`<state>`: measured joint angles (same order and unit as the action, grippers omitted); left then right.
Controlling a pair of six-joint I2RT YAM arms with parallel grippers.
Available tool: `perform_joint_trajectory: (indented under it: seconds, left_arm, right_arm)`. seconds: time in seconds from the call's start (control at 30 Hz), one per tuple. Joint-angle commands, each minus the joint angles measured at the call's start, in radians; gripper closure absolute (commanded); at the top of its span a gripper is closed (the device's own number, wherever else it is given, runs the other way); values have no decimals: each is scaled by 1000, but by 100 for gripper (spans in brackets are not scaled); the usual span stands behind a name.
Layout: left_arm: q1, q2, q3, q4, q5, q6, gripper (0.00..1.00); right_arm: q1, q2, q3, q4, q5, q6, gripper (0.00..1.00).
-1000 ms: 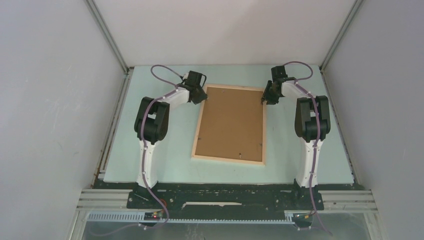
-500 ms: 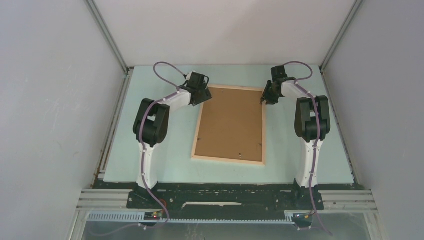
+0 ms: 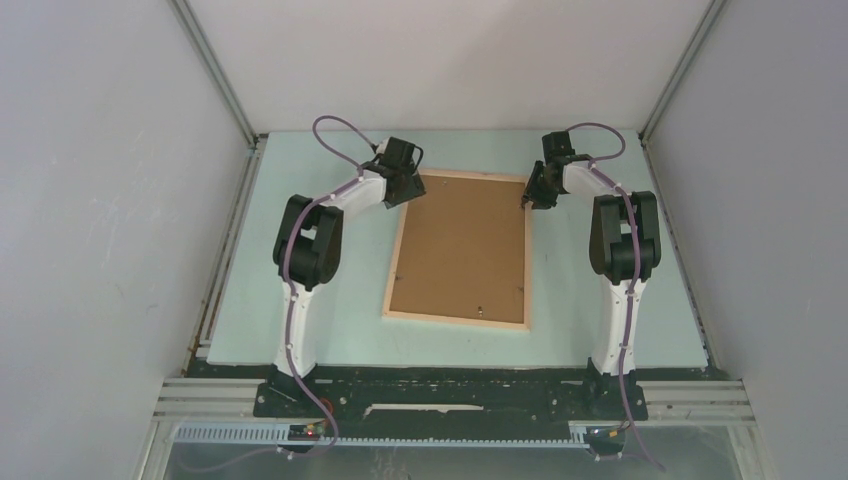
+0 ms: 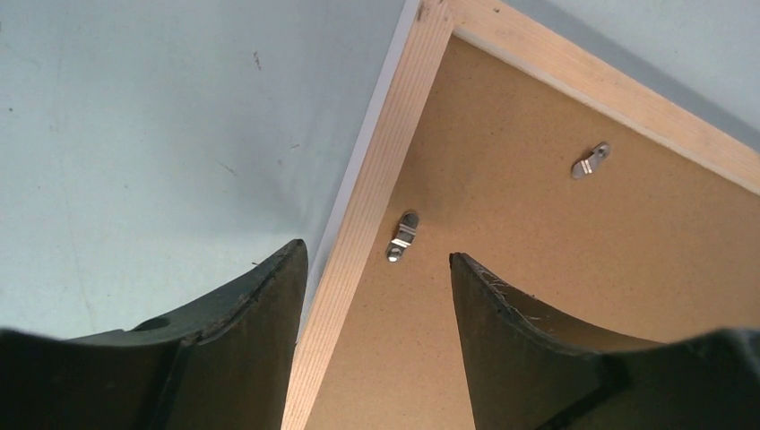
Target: Put the photo into the frame
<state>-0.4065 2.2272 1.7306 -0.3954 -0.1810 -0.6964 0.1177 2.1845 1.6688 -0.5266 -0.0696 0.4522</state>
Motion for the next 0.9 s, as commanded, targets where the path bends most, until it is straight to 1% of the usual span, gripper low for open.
perform_joint_trajectory:
  seconds: [0.0, 0.1, 0.3, 0.4, 0.5, 0.67, 0.87]
  left_arm:
    - [-1, 2, 53, -43, -46, 28, 32]
    - [-1, 6, 61, -75, -62, 21, 30]
    - [-3, 32, 98, -97, -57, 31, 34]
    - [-4, 54, 129, -110, -50, 30, 34]
    - [-5, 74, 157, -143, -75, 18, 34]
    - [-5, 62, 135, -147, -123, -19, 38]
    - [-5, 57, 130, -149, -137, -34, 47]
  right_arm:
    - [5, -8, -3, 17, -31, -4, 61]
    - [3, -8, -4, 19, -34, -5, 61]
    - [2, -9, -6, 20, -39, -3, 61]
    - [2, -7, -6, 22, -42, -3, 61]
    - [2, -8, -5, 22, -43, -3, 61]
    - [2, -7, -6, 24, -46, -4, 61]
    - [0, -11, -10, 23, -44, -3, 61]
